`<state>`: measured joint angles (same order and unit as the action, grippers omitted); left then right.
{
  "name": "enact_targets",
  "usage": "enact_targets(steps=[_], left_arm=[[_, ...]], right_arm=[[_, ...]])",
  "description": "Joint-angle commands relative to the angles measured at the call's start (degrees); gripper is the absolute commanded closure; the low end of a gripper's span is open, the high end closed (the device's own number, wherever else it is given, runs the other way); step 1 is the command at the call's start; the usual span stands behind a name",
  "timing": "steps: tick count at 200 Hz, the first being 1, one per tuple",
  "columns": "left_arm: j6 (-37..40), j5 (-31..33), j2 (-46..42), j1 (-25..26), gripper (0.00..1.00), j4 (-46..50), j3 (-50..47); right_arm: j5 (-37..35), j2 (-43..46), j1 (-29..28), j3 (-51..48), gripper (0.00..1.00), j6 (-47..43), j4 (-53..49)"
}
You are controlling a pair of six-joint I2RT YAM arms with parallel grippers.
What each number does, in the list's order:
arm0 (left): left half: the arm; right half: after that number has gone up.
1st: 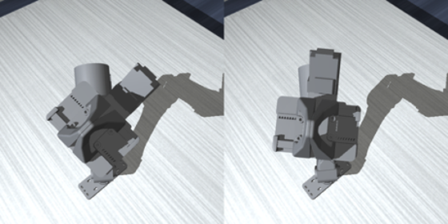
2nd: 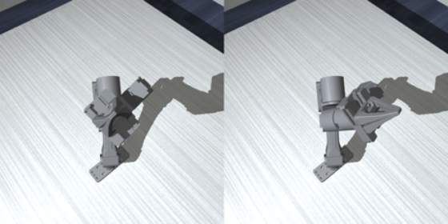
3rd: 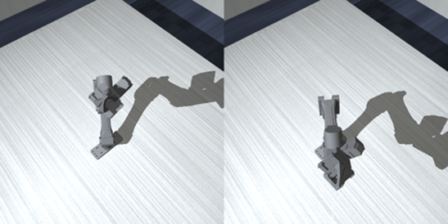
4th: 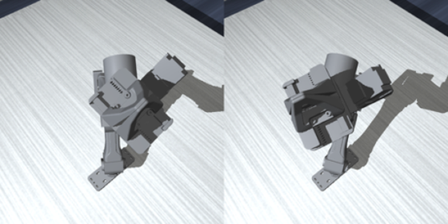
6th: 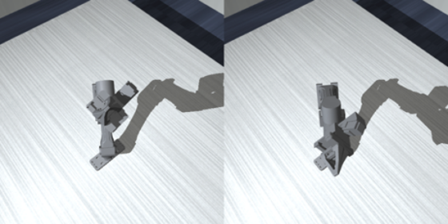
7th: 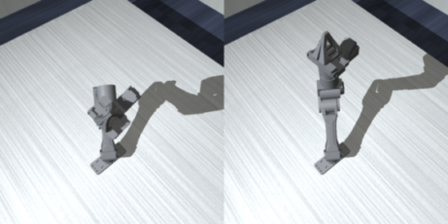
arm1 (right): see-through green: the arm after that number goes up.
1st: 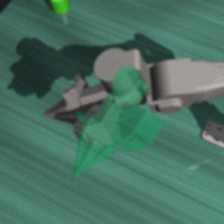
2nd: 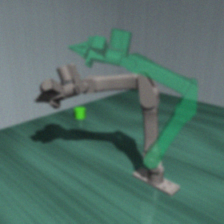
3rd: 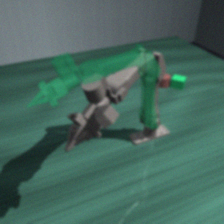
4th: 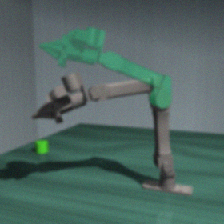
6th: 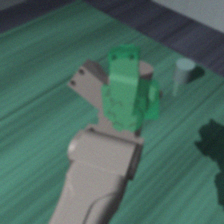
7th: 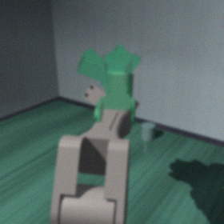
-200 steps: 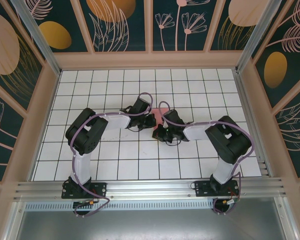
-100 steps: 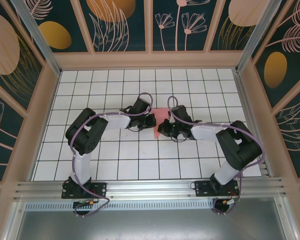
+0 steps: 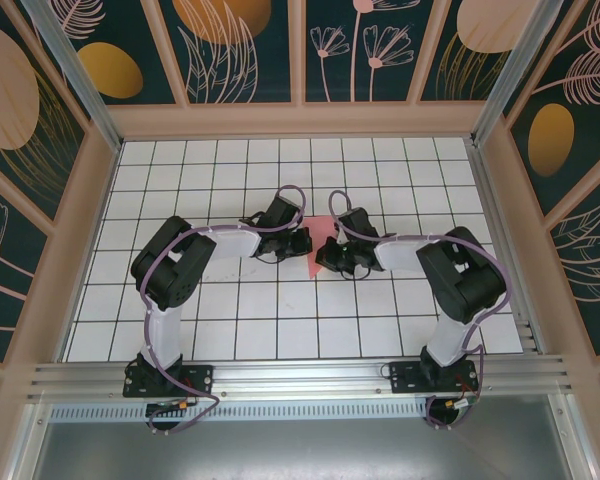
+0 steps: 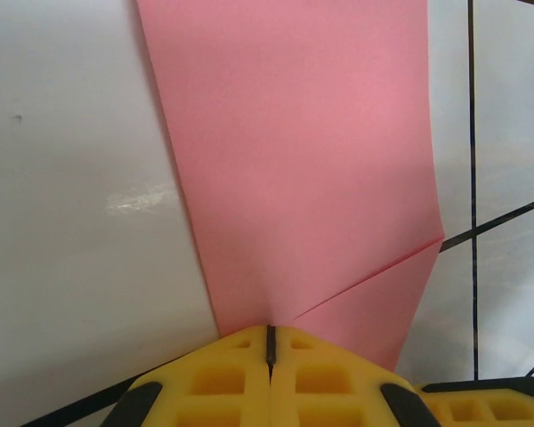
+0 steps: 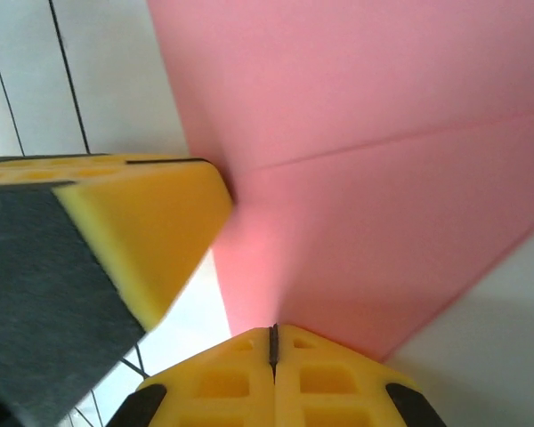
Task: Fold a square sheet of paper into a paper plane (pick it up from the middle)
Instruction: Third fold the triangle at the center of the table.
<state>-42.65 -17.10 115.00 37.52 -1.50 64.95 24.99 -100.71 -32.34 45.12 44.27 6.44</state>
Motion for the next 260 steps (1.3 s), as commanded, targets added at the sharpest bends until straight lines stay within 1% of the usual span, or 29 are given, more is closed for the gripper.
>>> enact_targets(steps=[1,24,37,55,71,85,105,133,173,220,260], left_arm=[[1.25,5.65,2.64,-1.13,1.00,8.62,-1.25],[1.04,4.68,0.36,-1.07,1.00,8.15,0.81],[-0.14,5.65,-2.59,-1.06,0.96,7.26,0.91],[-2.29,7.01,-7.42,-1.13,0.91,4.92,-1.22],[-4.45,6.89,-11.37,-1.10,0.89,2.09,-4.99],[-6.93,4.50,-14.12,-1.10,0.89,-1.79,-8.87],[-10.99,-2.30,-16.41,-1.02,0.93,-9.38,-15.95],[-15.22,-7.72,-16.47,0.81,0.99,-17.52,-21.00],[-17.77,-10.04,-14.80,3.72,1.00,-21.84,-21.73],[-18.21,-9.25,-11.09,4.51,1.00,-19.15,-20.22],[-16.92,-8.08,-8.22,4.56,1.00,-15.99,-18.16]], right_arm=[[0.15,-0.16,0.01,-2.67,1.00,1.65,1.40],[0.32,0.51,-0.01,-4.79,1.00,4.25,4.01],[-0.08,1.18,-0.34,-5.41,1.00,5.77,5.19],[-1.14,1.51,-1.03,-5.49,1.00,7.91,5.76],[-1.57,1.55,-1.40,-5.71,1.00,10.10,7.01],[-0.83,1.74,-1.23,-6.39,1.00,11.63,9.26],[-0.74,2.64,-1.11,-6.94,1.00,12.10,10.68],[-0.73,3.46,-0.90,-6.81,1.00,11.56,10.39],[-0.65,3.06,-0.74,-6.80,1.00,11.46,10.44],[-0.56,3.17,-0.60,-6.97,1.00,11.36,10.44],[0.19,3.51,-0.47,-6.89,1.00,10.75,10.96]])
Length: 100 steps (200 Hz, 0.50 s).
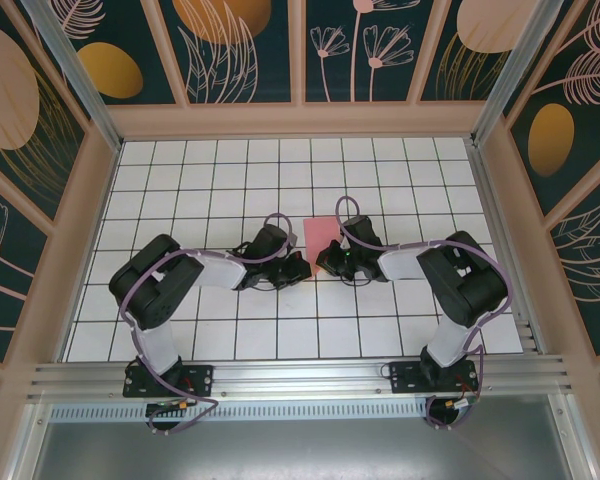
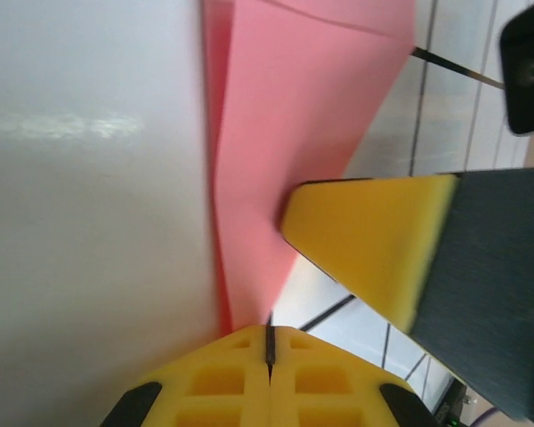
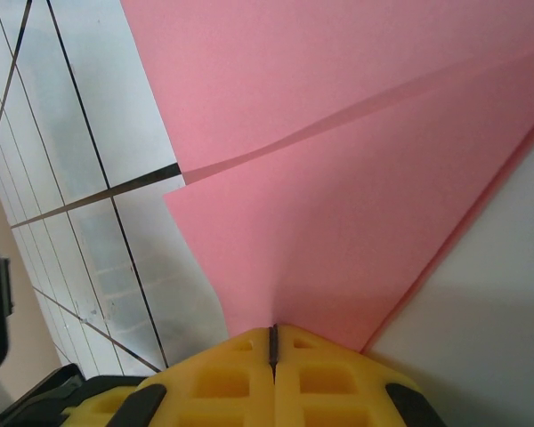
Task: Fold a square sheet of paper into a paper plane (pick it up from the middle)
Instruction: Third fold the triangle at the center of the table.
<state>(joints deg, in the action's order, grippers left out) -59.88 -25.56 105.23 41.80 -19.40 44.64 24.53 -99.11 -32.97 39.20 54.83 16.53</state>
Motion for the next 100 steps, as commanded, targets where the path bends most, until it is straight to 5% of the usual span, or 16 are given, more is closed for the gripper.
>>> enact_targets(steps=[1,100], left_arm=[[0.30,0.40,1.64,0.24,1.00,1.95,2.17],[1.01,3.47,2.44,0.27,1.00,6.83,2.73]], right_arm=[[0.67,1.96,0.18,-0.97,1.00,0.15,0.87],[0.42,1.52,-1.28,-0.79,1.00,-2.24,-1.71]])
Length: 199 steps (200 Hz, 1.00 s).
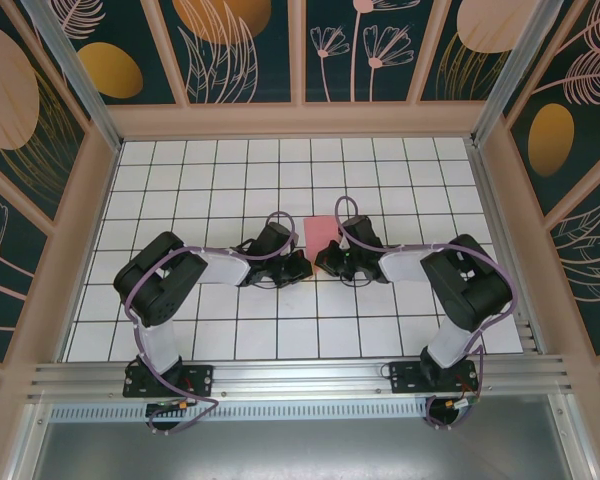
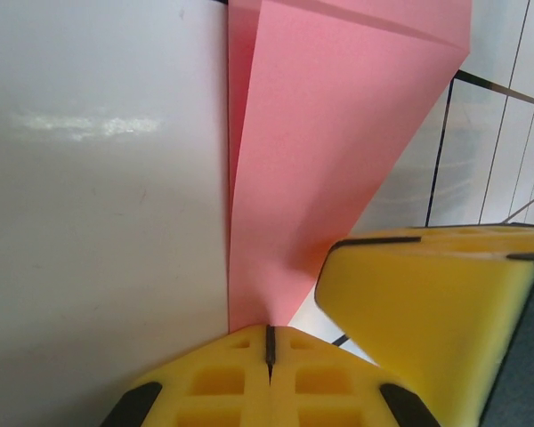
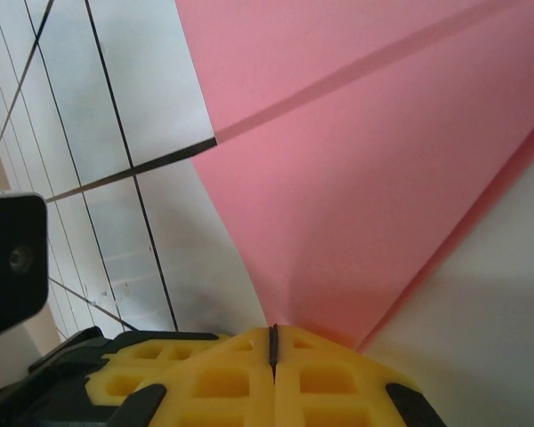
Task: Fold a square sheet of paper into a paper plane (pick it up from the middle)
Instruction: Third fold the triangle at the center of the table.
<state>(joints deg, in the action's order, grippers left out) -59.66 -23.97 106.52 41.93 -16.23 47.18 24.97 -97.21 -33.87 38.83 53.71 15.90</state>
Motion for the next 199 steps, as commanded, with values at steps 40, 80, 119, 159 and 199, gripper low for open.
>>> enact_targets(steps=[40,80,119,159,199], left_arm=[[0.80,2.28,1.15,0.16,1.00,5.10,-0.15],[0.44,2.61,0.88,0.09,1.00,6.59,-1.08],[0.43,2.05,0.89,0.17,1.00,6.58,-2.11],[0.91,1.50,0.93,0.16,1.00,6.05,-2.18],[1.46,1.13,0.99,0.17,1.00,6.01,-1.56]], right_arm=[[-1.50,-2.36,-0.04,1.26,1.00,-2.37,-4.27],[-3.83,-3.45,2.20,1.81,1.00,-4.61,-7.42],[-5.72,-3.41,8.79,1.69,1.00,-7.76,-7.58],[-5.93,-2.71,15.23,3.01,1.00,-11.22,-6.21],[-5.75,4.97,11.50,6.12,1.00,-12.27,-8.37]])
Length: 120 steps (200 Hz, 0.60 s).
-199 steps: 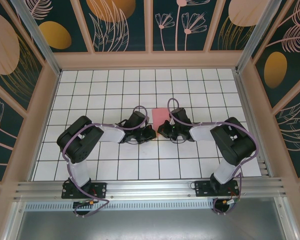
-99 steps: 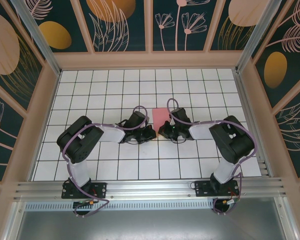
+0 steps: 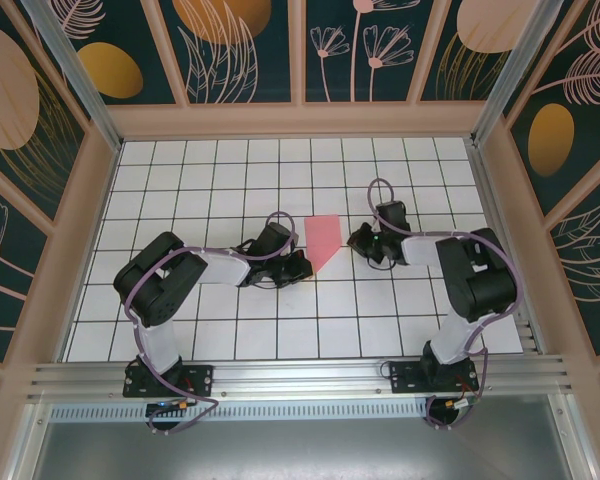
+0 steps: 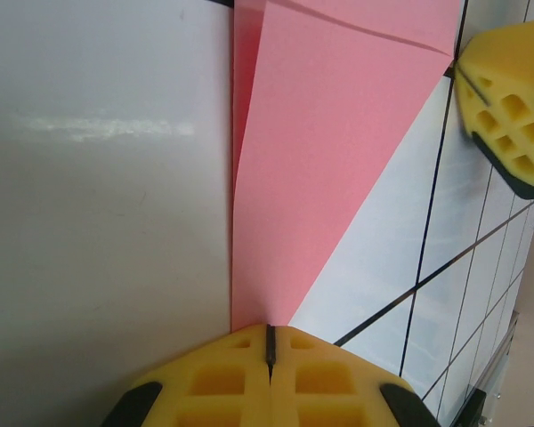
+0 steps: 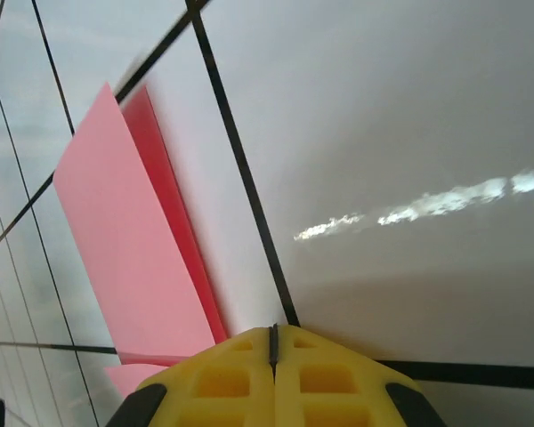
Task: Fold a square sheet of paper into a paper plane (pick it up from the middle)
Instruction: Third fold the triangle at the center of the table.
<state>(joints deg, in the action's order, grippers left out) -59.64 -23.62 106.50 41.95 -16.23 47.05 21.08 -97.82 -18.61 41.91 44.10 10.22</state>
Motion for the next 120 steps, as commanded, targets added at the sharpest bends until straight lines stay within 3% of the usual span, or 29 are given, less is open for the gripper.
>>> enact_targets(steps=[1,62,96,120], left_arm=[[1.40,0.77,1.00,0.15,1.00,5.98,-1.43],[1.68,0.94,1.34,0.12,1.00,6.13,-1.26],[2.07,1.07,1.52,0.08,1.00,6.60,-1.13],[2.33,1.20,1.53,0.08,1.00,7.17,-1.23]], right_arm=[[-1.93,5.69,-4.00,3.11,1.00,-2.72,-2.80],[0.99,1.19,-12.27,1.69,1.00,0.15,0.03],[2.35,-2.82,-12.29,1.91,1.00,-0.80,0.44],[2.02,-4.07,-9.34,1.36,1.00,-1.45,1.15]])
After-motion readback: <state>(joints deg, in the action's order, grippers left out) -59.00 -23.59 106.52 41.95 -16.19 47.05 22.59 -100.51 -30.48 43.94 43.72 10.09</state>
